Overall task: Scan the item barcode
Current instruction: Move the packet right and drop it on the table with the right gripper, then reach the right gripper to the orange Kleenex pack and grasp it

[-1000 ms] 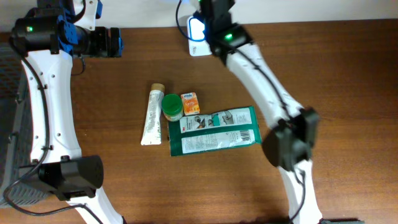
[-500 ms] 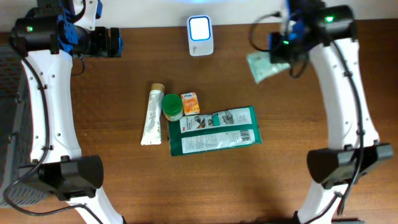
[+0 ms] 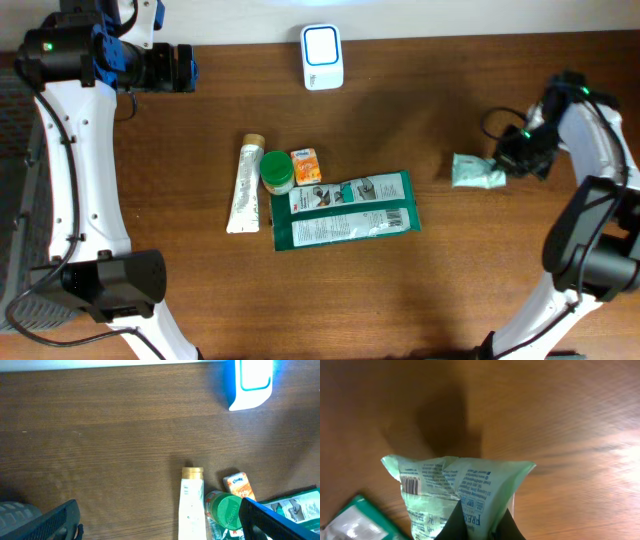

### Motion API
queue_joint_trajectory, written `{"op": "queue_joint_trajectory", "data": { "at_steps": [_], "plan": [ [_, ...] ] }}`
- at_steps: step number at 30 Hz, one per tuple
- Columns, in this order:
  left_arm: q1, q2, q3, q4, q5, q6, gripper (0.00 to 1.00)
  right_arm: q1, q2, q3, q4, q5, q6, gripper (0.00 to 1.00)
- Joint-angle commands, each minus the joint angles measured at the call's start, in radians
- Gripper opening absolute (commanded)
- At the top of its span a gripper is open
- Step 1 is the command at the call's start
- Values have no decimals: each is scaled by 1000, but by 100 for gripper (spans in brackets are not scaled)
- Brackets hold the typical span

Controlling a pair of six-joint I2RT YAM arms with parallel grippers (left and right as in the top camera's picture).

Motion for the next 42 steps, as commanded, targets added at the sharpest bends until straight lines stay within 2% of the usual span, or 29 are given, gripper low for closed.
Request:
{"op": "queue_joint_trajectory", "data": {
  "at_steps": [1, 9, 10, 11, 12, 14, 15, 16, 22, 25, 30, 38, 40, 42],
  "plan": [
    [0, -8, 4, 2, 10, 17, 99, -84, -8, -54, 26, -33, 11, 4],
    [0, -8, 4, 2, 10, 17, 99, -182, -8, -63, 59, 12, 10, 5],
    [0, -8, 4, 2, 10, 17, 99, -182, -8, -63, 53, 11, 5, 12],
    [0, -8, 4, 2, 10, 17, 99, -182, -8, -63, 45, 12, 0, 26],
    [0, -8, 4, 2, 10, 17, 99, -182, -8, -62, 37, 11, 0, 32],
    [0, -8, 4, 2, 10, 17, 99, -182, -8, -59, 20, 6, -14, 37],
    [0, -8, 4, 2, 10, 17, 99, -182, -8, -42, -9, -21, -65, 43],
    [0, -8, 4, 2, 10, 17, 99, -181, -9, -18, -37, -32, -82, 45],
    [0, -8, 4, 2, 10, 17, 99, -131, -50, 148, -192, -210, -213, 46],
    [0, -8, 4, 2, 10, 17, 99, -17, -91, 245, -261, -243, -216, 45],
    [0, -8, 4, 2, 10, 17, 99, 130, -94, 242, -256, -284, -216, 46],
    [0, -8, 4, 2, 10, 17, 99, 476, -92, 242, -195, -280, -214, 46],
    [0, -8, 4, 2, 10, 17, 99, 549, -88, 242, -143, -254, -173, 46],
    [0, -8, 4, 2, 10, 17, 99, 622, -73, 242, -82, -188, -72, 45]
  ]
}}
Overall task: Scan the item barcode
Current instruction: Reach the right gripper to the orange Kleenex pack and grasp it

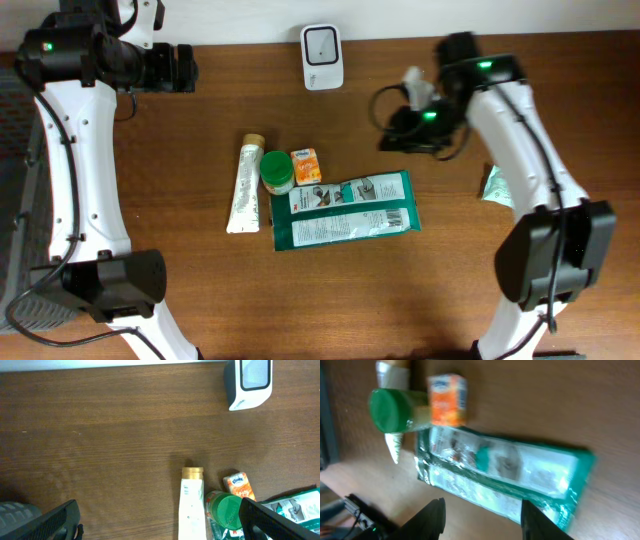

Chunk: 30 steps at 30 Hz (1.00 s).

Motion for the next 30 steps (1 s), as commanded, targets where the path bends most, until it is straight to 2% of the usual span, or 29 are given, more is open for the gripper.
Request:
{"op": "queue_joint_trajectory", "data": {
  "at_steps": [1, 4, 10, 14, 19, 26, 30],
  "plan": [
    [0, -8, 4, 2, 10, 17, 99, 131, 22, 6, 78, 108, 159, 45],
    [0, -8, 4, 2, 10, 17, 99, 238, 76, -8, 132, 191, 282, 44],
    [0, -8, 4, 2, 10, 17, 99, 325, 176, -9, 178, 254, 393, 43],
    [0, -8, 4, 2, 10, 17, 99, 310, 232, -9, 278, 257, 403, 41],
    [0, -8, 4, 2, 10, 17, 99, 284, 286, -10, 364, 155, 362, 35],
    [0, -8, 4, 2, 10, 17, 99, 284, 339, -10, 371, 119, 361, 34],
    [0, -8, 4, 2, 10, 17, 99, 284, 357, -13, 382, 119, 365, 26]
  ]
}}
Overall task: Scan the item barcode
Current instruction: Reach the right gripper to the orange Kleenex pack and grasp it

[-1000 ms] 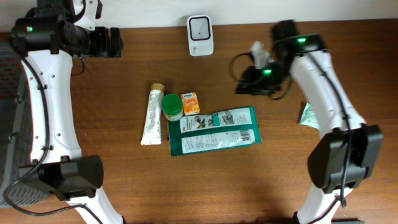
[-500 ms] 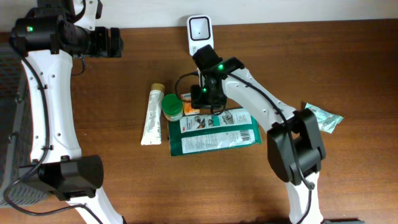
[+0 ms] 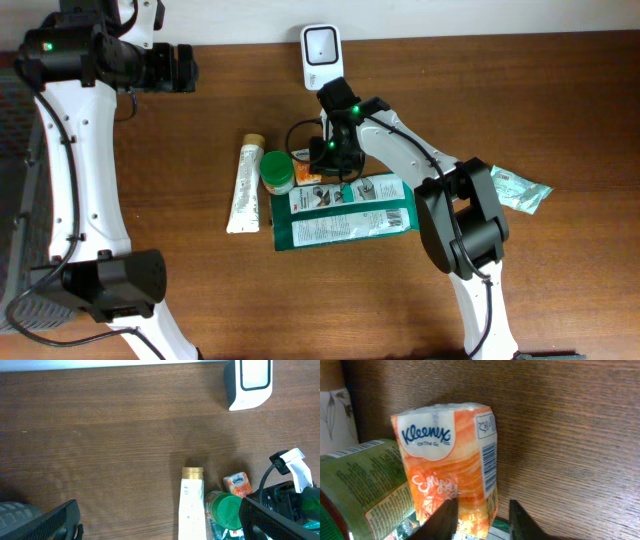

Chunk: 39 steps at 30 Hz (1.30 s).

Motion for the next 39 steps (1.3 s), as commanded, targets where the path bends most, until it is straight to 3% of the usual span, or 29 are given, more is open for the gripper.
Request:
{"op": "queue_joint_trajectory", "data": {
  "at_steps": [1, 5, 9, 12, 17, 23, 37, 38, 39],
  "plan": [
    [0, -8, 4, 2, 10, 17, 99, 3, 30, -9, 11, -18, -2, 24],
    [0, -8, 4, 2, 10, 17, 99, 3, 45, -11, 11, -40, 19, 21],
    [0, -8, 4, 2, 10, 17, 99, 2, 54, -11, 5, -55, 21, 4],
    [0, -8, 4, 2, 10, 17, 99, -24, 48, -8, -29, -73, -26, 4],
    [0, -8, 4, 2, 10, 17, 99, -167, 19, 25, -134, -316, -371, 4],
    [0, -8, 4, 2, 10, 17, 99, -274, 19, 47, -240, -345, -578, 4],
    [0, -8, 4, 2, 10, 17, 99, -271, 20, 58, -240, -303, -603, 4],
    [0, -8, 4, 2, 10, 17, 99, -270, 20, 63, -243, -303, -603, 7],
    [0, -8, 4, 2, 10, 17, 99, -270, 19, 74, -253, -304, -603, 20]
  ]
}}
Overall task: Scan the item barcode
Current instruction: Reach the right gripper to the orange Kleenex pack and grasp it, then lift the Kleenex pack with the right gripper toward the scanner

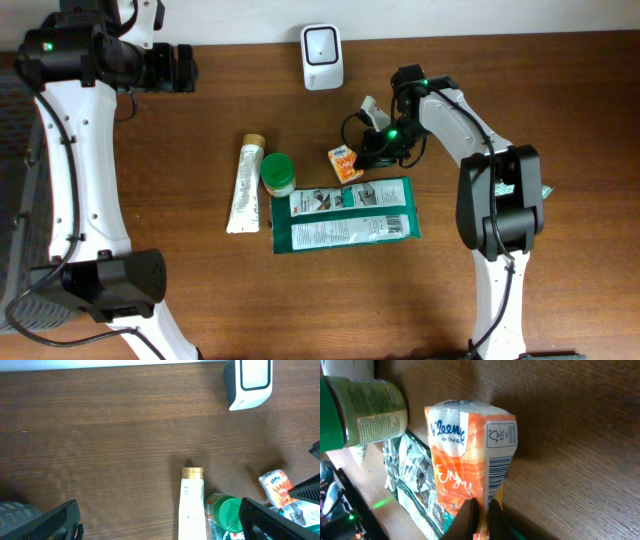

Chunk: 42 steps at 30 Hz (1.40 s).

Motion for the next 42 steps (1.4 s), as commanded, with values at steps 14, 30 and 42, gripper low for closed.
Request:
{"op": "queue_joint_trajectory", "data": {
  "at_steps": [14, 30, 42],
  "plan": [
    [0, -8, 4, 2, 10, 17, 99, 168, -4, 212, -157, 169, 351, 4],
    [0, -8, 4, 2, 10, 17, 99, 227, 0, -23, -23, 549, 570, 4],
    [0, -8, 4, 2, 10, 17, 99, 32, -1, -21, 97, 447, 559, 4]
  ]
}}
